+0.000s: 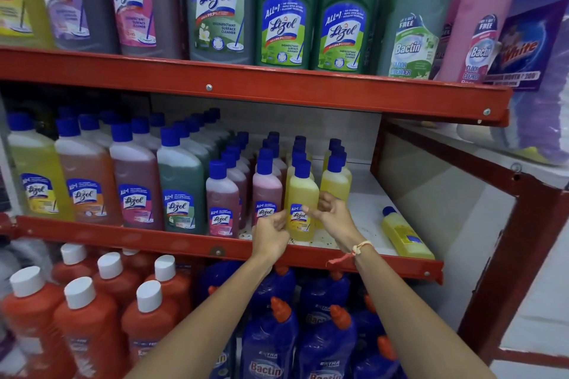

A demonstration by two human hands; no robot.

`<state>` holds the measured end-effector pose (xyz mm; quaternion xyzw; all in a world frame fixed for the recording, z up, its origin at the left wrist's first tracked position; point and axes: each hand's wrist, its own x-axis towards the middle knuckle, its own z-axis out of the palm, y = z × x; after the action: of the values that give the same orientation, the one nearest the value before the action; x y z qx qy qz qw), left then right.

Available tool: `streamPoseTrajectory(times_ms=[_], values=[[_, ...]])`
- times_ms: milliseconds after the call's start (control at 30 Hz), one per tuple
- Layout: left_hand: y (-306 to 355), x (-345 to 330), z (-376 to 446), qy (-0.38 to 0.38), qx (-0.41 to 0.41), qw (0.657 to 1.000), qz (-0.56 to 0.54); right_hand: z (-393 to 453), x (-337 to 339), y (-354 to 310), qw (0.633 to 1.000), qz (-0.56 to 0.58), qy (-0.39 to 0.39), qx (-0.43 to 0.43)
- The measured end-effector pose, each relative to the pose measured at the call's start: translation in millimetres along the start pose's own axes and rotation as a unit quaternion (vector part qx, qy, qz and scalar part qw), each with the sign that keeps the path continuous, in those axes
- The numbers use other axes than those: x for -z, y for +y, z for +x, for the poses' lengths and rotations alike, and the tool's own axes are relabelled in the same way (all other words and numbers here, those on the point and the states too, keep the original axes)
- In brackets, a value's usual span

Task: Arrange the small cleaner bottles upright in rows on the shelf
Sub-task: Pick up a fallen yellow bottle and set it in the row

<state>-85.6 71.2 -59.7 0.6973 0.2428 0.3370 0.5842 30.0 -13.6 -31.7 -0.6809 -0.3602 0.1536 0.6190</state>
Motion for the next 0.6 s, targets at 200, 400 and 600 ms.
streamPoseTrajectory(times_ms=[200, 400, 600], values=[[-5, -3, 3, 0.007, -0.006, 1.0, 0.026, 8, -2, 8, 1.0, 0.004, 0.014, 0.006], [-5, -3, 0, 0.018, -0.009, 0.999, 0.036, 7, -2, 10, 1.0, 0.001, 0.015, 0.006], [-1, -2, -5, 0.03, -0.003, 0.997, 0.071, 4, 0, 5, 1.0, -0.012, 0.017, 0.006]])
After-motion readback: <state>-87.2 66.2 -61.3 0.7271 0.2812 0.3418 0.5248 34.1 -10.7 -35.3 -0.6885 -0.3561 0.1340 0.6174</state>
